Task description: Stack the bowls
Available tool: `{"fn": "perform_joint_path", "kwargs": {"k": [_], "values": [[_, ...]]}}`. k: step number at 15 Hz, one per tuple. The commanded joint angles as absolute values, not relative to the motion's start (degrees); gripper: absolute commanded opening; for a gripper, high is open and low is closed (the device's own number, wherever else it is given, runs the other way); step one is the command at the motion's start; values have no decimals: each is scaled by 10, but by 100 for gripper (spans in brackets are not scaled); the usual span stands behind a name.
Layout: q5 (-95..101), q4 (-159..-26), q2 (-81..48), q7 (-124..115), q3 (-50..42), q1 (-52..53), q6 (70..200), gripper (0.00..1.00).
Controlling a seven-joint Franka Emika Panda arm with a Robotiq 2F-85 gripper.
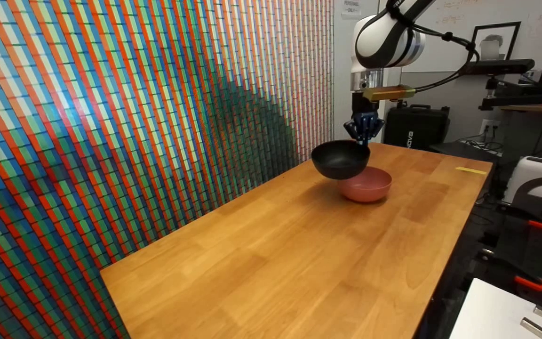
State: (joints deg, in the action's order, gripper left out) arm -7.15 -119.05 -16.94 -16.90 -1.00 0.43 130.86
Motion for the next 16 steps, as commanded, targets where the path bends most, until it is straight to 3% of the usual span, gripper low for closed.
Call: {"fn": "perform_joint_path", "kwargs": {"k": [1, 9, 10, 12, 16], "values": [[-98, -1233, -126, -139, -23, -22, 1301, 3], [-120, -1245, -130, -114, -29, -44, 1296, 6], [-125, -1245, -131, -111, -28, -45, 1293, 31], [-132, -1245, -132, -106, -27, -45, 1290, 33], [-142, -1244, -132, -100, -27, -45, 1282, 64]]}}
